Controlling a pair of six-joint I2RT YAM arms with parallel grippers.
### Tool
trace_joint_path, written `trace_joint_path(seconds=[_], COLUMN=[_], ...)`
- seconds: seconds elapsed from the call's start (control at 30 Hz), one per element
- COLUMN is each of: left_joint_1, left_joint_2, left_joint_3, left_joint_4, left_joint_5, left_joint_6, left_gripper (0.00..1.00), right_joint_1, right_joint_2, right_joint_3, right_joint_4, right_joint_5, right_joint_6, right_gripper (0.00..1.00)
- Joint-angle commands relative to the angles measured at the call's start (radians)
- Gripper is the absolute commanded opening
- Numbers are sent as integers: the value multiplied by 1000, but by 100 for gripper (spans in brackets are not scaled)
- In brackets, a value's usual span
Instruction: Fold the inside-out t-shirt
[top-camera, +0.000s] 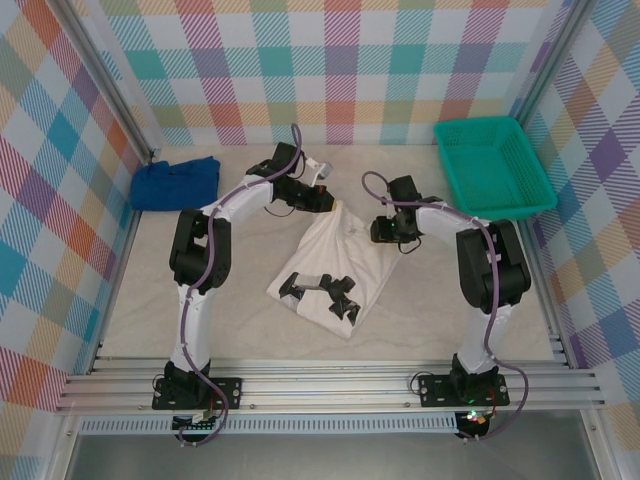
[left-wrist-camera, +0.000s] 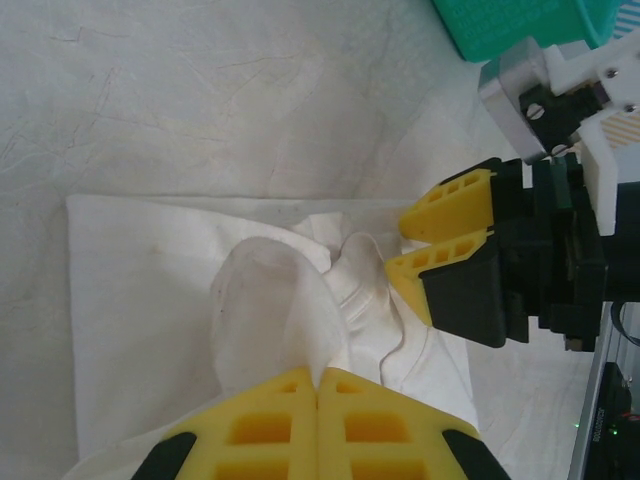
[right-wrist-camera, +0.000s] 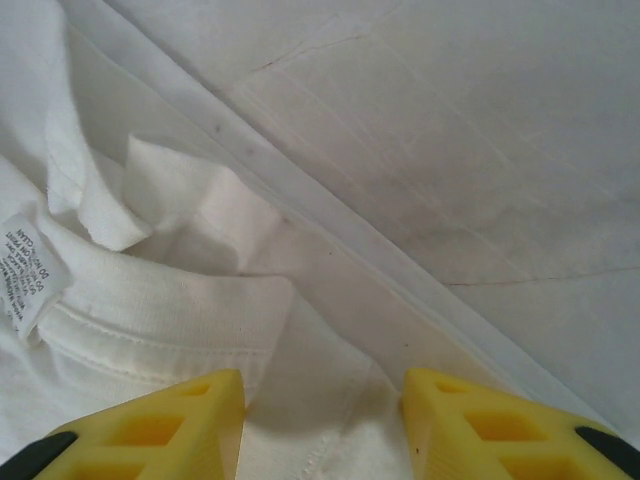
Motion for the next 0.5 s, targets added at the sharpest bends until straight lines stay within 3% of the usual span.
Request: trace_joint_path(seconds=[0.0, 0.3, 0.47], left_joint_1=[-4, -3, -3], left_joint_2=[5, -1, -11], left_joint_3=[24, 23, 21], left_joint_4=[-24, -33, -37], left_joint_5=[-3, -17, -18], left_joint_6=[20, 27, 26], left_gripper=[4, 4, 4], right_joint_1=[8, 7, 8], right_joint_2=[29, -22, -96], right_joint_3=[30, 21, -1], right_joint_4=[-5, -26, -64], right_joint_5=[-8, 20, 50], right_joint_6=[-33, -56, -65], right_gripper=[40, 8, 2])
